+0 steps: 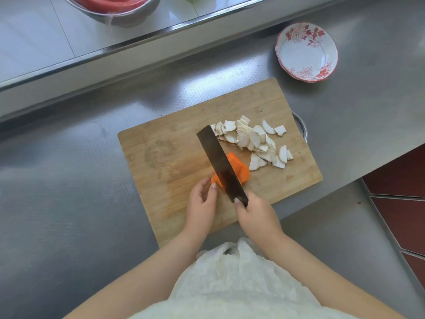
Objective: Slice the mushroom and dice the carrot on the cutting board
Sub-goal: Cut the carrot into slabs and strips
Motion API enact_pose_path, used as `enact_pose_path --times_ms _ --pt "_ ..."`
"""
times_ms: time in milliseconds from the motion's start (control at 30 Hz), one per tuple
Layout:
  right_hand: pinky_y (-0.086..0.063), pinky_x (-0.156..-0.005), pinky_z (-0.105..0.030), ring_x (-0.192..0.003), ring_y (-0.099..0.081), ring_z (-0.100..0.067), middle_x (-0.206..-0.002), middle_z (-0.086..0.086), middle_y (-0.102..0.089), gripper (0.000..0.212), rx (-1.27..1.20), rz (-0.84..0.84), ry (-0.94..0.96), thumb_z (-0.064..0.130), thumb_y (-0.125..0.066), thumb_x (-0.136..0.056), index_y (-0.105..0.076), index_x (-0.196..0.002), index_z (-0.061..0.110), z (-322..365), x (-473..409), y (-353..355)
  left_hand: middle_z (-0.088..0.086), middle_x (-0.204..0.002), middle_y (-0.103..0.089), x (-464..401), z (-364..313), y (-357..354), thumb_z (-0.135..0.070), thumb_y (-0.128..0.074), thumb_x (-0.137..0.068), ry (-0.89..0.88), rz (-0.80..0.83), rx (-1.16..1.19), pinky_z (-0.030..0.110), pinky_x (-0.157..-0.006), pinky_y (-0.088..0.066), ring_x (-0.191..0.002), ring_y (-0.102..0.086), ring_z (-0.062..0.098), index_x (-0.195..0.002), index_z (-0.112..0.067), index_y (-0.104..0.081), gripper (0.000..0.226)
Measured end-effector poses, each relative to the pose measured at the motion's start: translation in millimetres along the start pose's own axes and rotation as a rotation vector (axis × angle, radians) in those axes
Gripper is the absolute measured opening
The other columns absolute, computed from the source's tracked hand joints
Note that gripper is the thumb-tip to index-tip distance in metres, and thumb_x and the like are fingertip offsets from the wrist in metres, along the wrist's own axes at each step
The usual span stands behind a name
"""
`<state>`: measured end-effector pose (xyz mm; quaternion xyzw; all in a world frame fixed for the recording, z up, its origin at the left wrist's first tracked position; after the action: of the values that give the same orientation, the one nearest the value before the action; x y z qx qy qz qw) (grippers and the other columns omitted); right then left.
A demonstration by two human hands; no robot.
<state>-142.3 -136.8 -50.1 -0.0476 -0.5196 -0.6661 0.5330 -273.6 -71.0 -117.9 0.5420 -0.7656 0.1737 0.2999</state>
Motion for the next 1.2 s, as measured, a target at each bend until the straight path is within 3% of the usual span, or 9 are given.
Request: enact_pose_path --times_ms 67,133,167,233,300,367,600,933,1200 --pt "-0.036 -0.052 -0.026 -0.060 -0.051 -0.012 -0.058 0.009 -0.049 0.013 -0.088 -0.050 0.004 0.028 -0.044 -0.098 -0.054 -0.090 0.025 -3.6 4.2 13.3 -0.004 -0.127 -0.057 -3.5 -2.7 -2.1 -0.037 -0.053 -0.096 -0.021 -0.011 -0.066 0.014 -0.089 -0.044 -0.107 -0.054 -0.006 -0.120 -0.030 -0.057 0.025" --pt "-0.034 -0.051 -0.024 -0.061 -0.051 -0.010 -0.060 0.010 -0.051 0.010 -0.166 -0.097 -0.014 0.027 -0.046 -0.098 -0.053 -0.090 0.027 -11.7 5.6 24.7 -0.005 -0.125 -0.051 -5.2 -11.3 -9.2 -0.039 -0.055 -0.095 -0.068 -0.014 -0.185 0.001 -0.078 -0.038 -0.097 -0.050 -0.017 -0.126 -0.022 -0.055 0.035" --pt "-0.034 -0.052 -0.023 -0.064 -0.052 -0.011 -0.064 0.011 -0.052 0.009 -0.202 -0.110 -0.034 0.027 -0.046 -0.097 -0.054 -0.093 0.026 -16.6 5.4 26.9 -0.006 -0.123 -0.047 -6.3 -15.9 -13.0 -0.039 -0.059 -0.093 -0.096 -0.006 -0.249 -0.001 -0.074 -0.036 -0.093 -0.049 -0.015 -0.128 -0.020 -0.053 0.041" --pt "-0.037 -0.054 -0.025 -0.068 -0.054 -0.012 -0.069 0.010 -0.055 0.011 -0.264 -0.118 -0.082 0.027 -0.047 -0.097 -0.057 -0.098 0.023 -26.0 7.0 27.5 -0.009 -0.123 -0.040 -9.3 -23.2 -21.6 -0.038 -0.070 -0.085 -0.158 0.027 -0.382 0.003 -0.080 -0.040 -0.096 -0.051 -0.004 -0.132 -0.022 -0.047 0.055" --pt "-0.042 -0.058 -0.028 -0.071 -0.056 -0.015 -0.072 0.006 -0.057 0.011 -0.299 -0.115 -0.108 0.027 -0.047 -0.096 -0.058 -0.096 0.022 -35.0 9.4 26.9 -0.010 -0.129 -0.036 -15.4 -27.1 -27.6 -0.035 -0.075 -0.081 -0.221 0.035 -0.551 0.019 -0.092 -0.045 -0.107 -0.050 0.007 -0.137 -0.023 -0.043 0.066" --pt "-0.044 -0.060 -0.029 -0.071 -0.056 -0.015 -0.072 0.005 -0.057 0.011 -0.305 -0.114 -0.129 0.027 -0.047 -0.097 -0.056 -0.091 0.023 -43.2 12.3 28.9 -0.008 -0.131 -0.034 -19.5 -33.2 -30.6 -0.034 -0.072 -0.084 -0.269 0.007 -0.704 0.030 -0.094 -0.047 -0.112 -0.048 0.013 -0.139 -0.023 -0.042 0.064" --pt "-0.052 -0.069 -0.036 -0.075 -0.057 -0.013 -0.078 0.006 -0.058 0.012 -0.321 -0.133 -0.165 0.029 -0.047 -0.097 -0.054 -0.090 0.022 -60.9 15.2 39.7 -0.004 -0.126 -0.045 -26.5 -51.8 -34.1 -0.045 -0.060 -0.089 -0.358 -0.092 -0.945 0.030 -0.092 -0.039 -0.119 -0.039 0.016 -0.138 -0.024 -0.044 0.055" --pt "-0.055 -0.071 -0.040 -0.074 -0.057 -0.012 -0.077 0.003 -0.058 0.014 -0.310 -0.108 -0.132 0.030 -0.046 -0.098 -0.052 -0.087 0.023 -69.7 13.6 47.4 -0.004 -0.128 -0.046 -32.4 -60.9 -45.5 -0.048 -0.060 -0.089 -0.341 -0.091 -0.945 0.029 -0.090 -0.038 -0.122 -0.038 0.016 -0.139 -0.023 -0.046 0.057" --pt "-0.049 -0.062 -0.032 -0.068 -0.056 -0.012 -0.075 0.001 -0.058 0.016 -0.238 -0.059 -0.074 0.031 -0.046 -0.098 -0.053 -0.088 0.020 -60.8 6.6 42.8 -0.003 -0.121 -0.050 -24.7 -69.8 -8.5 -0.042 -0.060 -0.089 -0.371 -0.153 -0.862 0.025 -0.091 -0.035 -0.116 -0.042 0.015 -0.133 -0.020 -0.053 0.050"
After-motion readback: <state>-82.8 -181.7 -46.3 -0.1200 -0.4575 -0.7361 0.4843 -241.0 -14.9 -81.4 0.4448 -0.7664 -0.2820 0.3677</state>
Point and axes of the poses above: each hand's wrist, its own x-axis away from the middle knuckle, its own y-axis out of the back of the hand, z = x × y, the point moved 9 cm from there along -x, towards the middle knuckle
